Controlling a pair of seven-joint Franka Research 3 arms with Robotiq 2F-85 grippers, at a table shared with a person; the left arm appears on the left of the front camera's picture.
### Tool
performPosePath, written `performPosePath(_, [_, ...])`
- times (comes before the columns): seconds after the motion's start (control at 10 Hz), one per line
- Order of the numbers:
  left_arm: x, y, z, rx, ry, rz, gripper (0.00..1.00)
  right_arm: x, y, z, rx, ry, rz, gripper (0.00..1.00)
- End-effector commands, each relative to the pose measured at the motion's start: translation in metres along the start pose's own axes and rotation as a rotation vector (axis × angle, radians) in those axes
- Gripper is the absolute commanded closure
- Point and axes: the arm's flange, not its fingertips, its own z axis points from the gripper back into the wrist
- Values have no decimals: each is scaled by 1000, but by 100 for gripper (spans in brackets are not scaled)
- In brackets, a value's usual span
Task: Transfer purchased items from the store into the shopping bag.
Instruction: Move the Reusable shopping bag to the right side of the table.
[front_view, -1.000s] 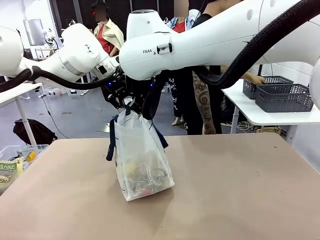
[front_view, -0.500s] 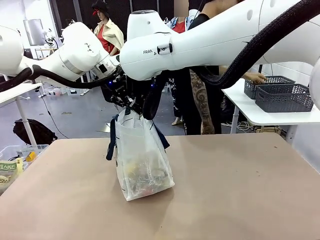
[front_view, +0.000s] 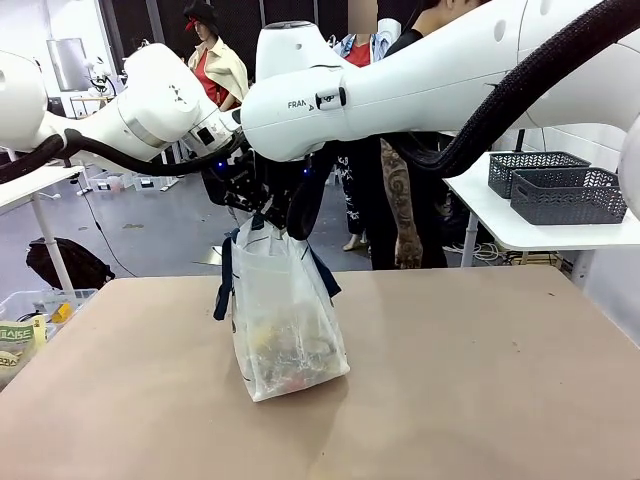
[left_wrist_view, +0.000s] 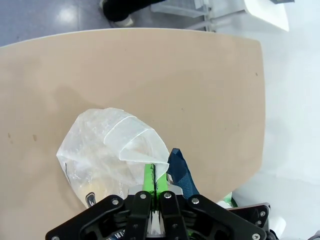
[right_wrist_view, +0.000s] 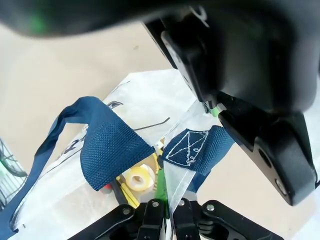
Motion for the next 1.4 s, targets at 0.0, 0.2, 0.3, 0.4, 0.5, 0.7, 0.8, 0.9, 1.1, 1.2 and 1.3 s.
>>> performPosePath(0.0, [6, 4, -1, 20, 6, 28, 100, -3, 1, 8, -30, -16, -21, 100])
performPosePath(0.2, [6, 5, 0, 21, 2, 36, 100, -7, 3, 10, -27, -33, -12, 93])
performPosePath(0.3, [6, 6, 0, 19, 0, 37, 100, -10, 3, 11, -31, -35, -29, 74])
performPosePath(0.4, [6, 7, 1, 18, -4, 38, 100, -13, 3, 13, -30, -44, -40, 55])
performPosePath(0.5, [5, 9, 4, 12, -12, 43, 100, -16, 5, 14, -36, -49, -51, 36])
performPosePath(0.7, [5, 14, 11, -23, -26, 55, 100, -20, 5, 15, -44, -34, -73, 0])
performPosePath(0.8, [4, 18, 15, -30, -40, 70, 100, -23, 4, 15, -46, -27, -89, 0])
performPosePath(0.9, [4, 24, 18, -50, -51, 95, 100, -29, 1, 15, -46, -27, -134, 0])
performPosePath(1.1, [1, 31, 23, -59, -71, 116, 100, -52, -1, 22, -58, -57, -216, 0])
performPosePath(1.2, [1, 33, 24, -52, -68, 119, 100, -63, -3, 28, -68, -83, -252, 0])
performPosePath(1.3, [1, 32, 22, -42, -65, 112, 100, -73, -3, 34, -78, -112, -289, 0])
